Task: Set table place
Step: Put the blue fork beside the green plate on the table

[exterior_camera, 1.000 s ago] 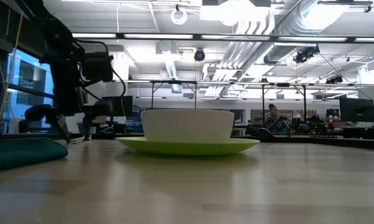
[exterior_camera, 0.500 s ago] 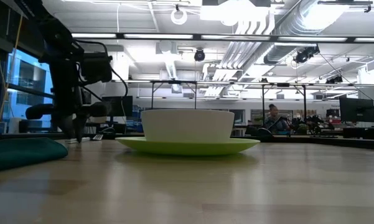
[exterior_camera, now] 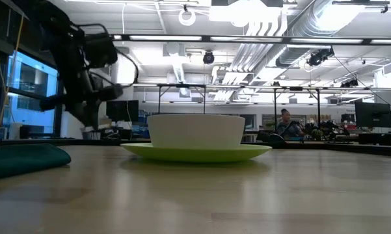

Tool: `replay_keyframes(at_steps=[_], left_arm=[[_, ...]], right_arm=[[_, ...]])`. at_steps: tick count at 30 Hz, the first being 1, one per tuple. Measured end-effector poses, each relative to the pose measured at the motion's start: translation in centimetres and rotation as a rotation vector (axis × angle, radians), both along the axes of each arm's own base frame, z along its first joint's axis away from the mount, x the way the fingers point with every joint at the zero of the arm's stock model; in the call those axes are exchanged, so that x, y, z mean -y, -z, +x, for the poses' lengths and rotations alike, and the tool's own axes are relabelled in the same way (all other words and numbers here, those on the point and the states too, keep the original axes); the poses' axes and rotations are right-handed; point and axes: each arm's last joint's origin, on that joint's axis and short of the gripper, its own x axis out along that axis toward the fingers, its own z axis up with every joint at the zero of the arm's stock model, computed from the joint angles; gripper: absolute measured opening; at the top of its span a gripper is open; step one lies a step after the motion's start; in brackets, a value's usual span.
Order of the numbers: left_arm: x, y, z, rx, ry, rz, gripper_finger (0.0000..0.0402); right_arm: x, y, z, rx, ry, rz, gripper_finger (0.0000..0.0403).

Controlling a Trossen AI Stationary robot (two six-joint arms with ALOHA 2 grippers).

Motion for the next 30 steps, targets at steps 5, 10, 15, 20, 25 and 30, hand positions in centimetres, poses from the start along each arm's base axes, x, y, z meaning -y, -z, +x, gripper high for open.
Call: replay_keyframes(at_steps=[5, 10, 15, 20, 25, 30], left_arm=[[0.0, -3.0, 0.0, 0.073, 0.066, 0.102, 0.0024], [0.7, -6.9, -0.1, 0.206, 0.121, 0.209, 0.0024], [2.7, -11.3, -0.1, 0.348, 0.238, 0.346, 0.0024], [5.3, -15.3, -0.1, 0.460, 0.390, 0.453, 0.0024], [7.4, -18.2, 0.0, 0.534, 0.438, 0.526, 0.0024], [9.1, -19.3, 0.9, 0.581, 0.438, 0.569, 0.0024]], right_arm=[[0.0, 0.0, 0.0, 0.000, 0.000, 0.000, 0.0170], [0.0, 0.0, 0.0, 0.000, 0.001, 0.000, 0.0170], [0.0, 0.0, 0.0, 0.000, 0.001, -0.004, 0.0170], [0.0, 0.0, 0.0, 0.001, 0.001, -0.004, 0.0170], [0.0, 0.0, 0.0, 0.001, 0.006, -0.001, 0.0170], [0.0, 0.0, 0.0, 0.002, 0.006, 0.019, 0.0170]])
